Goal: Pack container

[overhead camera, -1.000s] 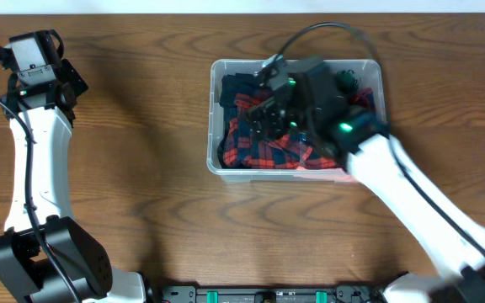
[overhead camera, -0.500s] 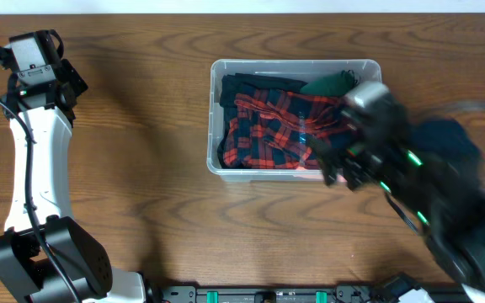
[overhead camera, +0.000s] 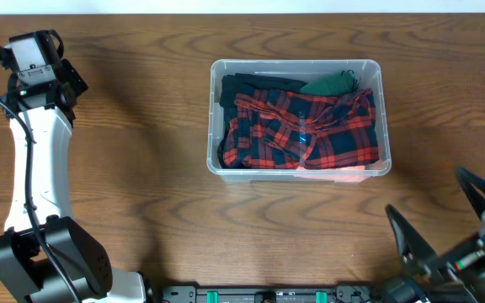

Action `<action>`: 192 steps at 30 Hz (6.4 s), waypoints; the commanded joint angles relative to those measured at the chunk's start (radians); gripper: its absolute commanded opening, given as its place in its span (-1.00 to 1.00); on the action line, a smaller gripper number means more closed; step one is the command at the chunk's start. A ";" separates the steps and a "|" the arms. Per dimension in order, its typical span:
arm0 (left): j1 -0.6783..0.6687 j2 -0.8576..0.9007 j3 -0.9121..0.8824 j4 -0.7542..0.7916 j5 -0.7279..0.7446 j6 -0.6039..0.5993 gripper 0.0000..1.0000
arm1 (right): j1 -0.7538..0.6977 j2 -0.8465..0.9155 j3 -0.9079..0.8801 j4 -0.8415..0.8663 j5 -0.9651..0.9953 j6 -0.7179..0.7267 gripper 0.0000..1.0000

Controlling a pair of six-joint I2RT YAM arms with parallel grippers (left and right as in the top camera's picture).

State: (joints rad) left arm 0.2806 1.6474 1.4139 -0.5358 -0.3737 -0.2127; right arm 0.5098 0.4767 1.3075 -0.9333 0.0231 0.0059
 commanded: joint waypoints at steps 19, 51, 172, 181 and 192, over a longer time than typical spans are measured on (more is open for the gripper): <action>0.002 -0.007 0.006 -0.002 -0.013 0.001 0.96 | -0.006 -0.014 -0.002 -0.491 0.011 -0.014 0.98; 0.002 -0.007 0.006 -0.002 -0.013 0.001 0.96 | -0.006 -0.016 -0.018 -0.571 -0.113 0.008 0.98; 0.002 -0.007 0.006 -0.002 -0.013 0.001 0.96 | -0.541 -0.471 -1.302 0.864 -0.072 -0.015 0.98; 0.002 -0.007 0.006 -0.002 -0.013 0.001 0.96 | -0.541 -0.471 -1.302 0.864 -0.072 -0.015 0.98; 0.002 -0.007 0.006 -0.002 -0.013 0.001 0.96 | -0.541 -0.471 -1.302 0.864 -0.072 -0.015 0.98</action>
State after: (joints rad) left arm 0.2806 1.6474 1.4139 -0.5358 -0.3737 -0.2127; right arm -0.0242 0.0120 0.0071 -0.0650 -0.0525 0.0029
